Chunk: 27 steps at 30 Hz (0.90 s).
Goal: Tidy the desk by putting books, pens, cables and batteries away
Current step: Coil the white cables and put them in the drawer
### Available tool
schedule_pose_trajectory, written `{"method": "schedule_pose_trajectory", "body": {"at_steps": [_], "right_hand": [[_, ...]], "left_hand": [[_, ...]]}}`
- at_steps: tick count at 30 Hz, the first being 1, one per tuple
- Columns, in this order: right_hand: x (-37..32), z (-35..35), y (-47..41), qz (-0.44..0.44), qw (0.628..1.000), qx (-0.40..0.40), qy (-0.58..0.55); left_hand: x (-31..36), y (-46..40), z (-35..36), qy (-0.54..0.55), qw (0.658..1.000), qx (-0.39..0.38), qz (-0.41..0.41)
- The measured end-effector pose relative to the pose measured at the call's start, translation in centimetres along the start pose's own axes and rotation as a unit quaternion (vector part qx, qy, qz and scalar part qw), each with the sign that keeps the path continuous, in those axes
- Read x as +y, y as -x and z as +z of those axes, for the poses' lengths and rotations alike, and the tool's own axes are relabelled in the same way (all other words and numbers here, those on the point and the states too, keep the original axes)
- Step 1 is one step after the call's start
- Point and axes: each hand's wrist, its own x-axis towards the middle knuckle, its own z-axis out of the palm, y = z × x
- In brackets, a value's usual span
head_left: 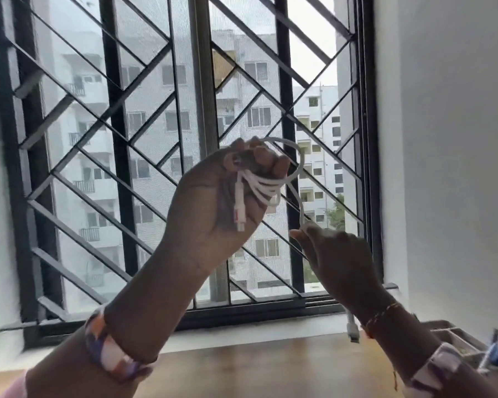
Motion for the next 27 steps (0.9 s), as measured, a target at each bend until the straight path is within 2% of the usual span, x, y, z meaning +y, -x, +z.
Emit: {"method": "schedule_pose_trajectory", "body": {"at_steps": [2,4,5,6,7,8,10,13,14,15,17,19,21,23,24,25,26,27], "right_hand": [[-0.2,0.4,0.1,0.003,1.000,-0.019,-0.007],[-0.6,0.5,0.1,0.000,0.999,-0.040,-0.013],[-0.7,0.5,0.0,-0.004,0.999,-0.048,-0.018],[-0.7,0.6,0.0,-0.012,0.998,-0.051,-0.023],[-0.8,0.6,-0.1,-0.018,0.998,-0.057,-0.032],[-0.8,0.5,-0.2,-0.024,0.997,-0.062,-0.041],[-0.7,0.2,-0.7,-0.036,0.996,-0.068,-0.044],[0.4,-0.8,-1.2,-0.040,0.997,-0.066,-0.012],[1.0,-1.2,-1.4,-0.035,0.997,-0.074,-0.002],[1.5,-1.8,-1.7,-0.026,0.995,-0.092,0.005],[2.4,-2.8,-2.1,-0.005,0.988,-0.153,0.014],[2.7,-3.3,-2.6,0.007,0.973,-0.230,0.012],[2.8,-3.4,-2.8,0.037,0.945,-0.314,-0.082],[3.1,-3.4,-2.9,0.098,0.881,-0.391,-0.247],[3.4,-3.5,-3.0,0.119,0.855,-0.408,-0.298],[3.7,-3.6,-3.0,0.126,0.844,-0.412,-0.319],[3.9,-3.6,-3.0,0.125,0.846,-0.402,-0.328],[4.0,-3.7,-3.1,0.115,0.858,-0.383,-0.323]], "left_hand": [[-0.3,-1.6,0.1,0.006,0.990,0.101,0.097],[-0.7,-3.2,-0.8,0.008,0.973,0.166,0.158],[-0.9,-3.9,-1.8,-0.031,0.963,0.194,0.182],[-1.2,-4.4,-2.8,-0.116,0.946,0.222,0.205],[-1.6,-4.7,-3.8,-0.249,0.905,0.250,0.236],[-2.1,-4.8,-4.7,-0.400,0.833,0.264,0.276],[-3.1,-4.7,-5.8,-0.627,0.668,0.204,0.346],[-3.5,-3.9,-7.2,-0.831,0.456,0.058,0.314],[-3.4,-3.7,-7.6,-0.870,0.398,0.023,0.290],[-3.3,-3.4,-7.8,-0.893,0.375,-0.007,0.250],[-3.4,-3.0,-7.8,-0.906,0.393,-0.041,0.153],[-3.5,-2.9,-8.0,-0.910,0.400,-0.056,0.093],[-3.3,-3.0,-8.0,-0.922,0.374,-0.070,0.065],[-2.5,-3.0,-7.9,-0.937,0.338,-0.082,0.035],[-2.0,-3.0,-7.8,-0.943,0.322,-0.083,0.003],[-1.5,-3.0,-8.0,-0.943,0.319,-0.083,-0.042],[-1.1,-2.9,-8.0,-0.934,0.333,-0.085,-0.097],[-0.7,-2.8,-8.1,-0.910,0.373,-0.089,-0.159]]}}
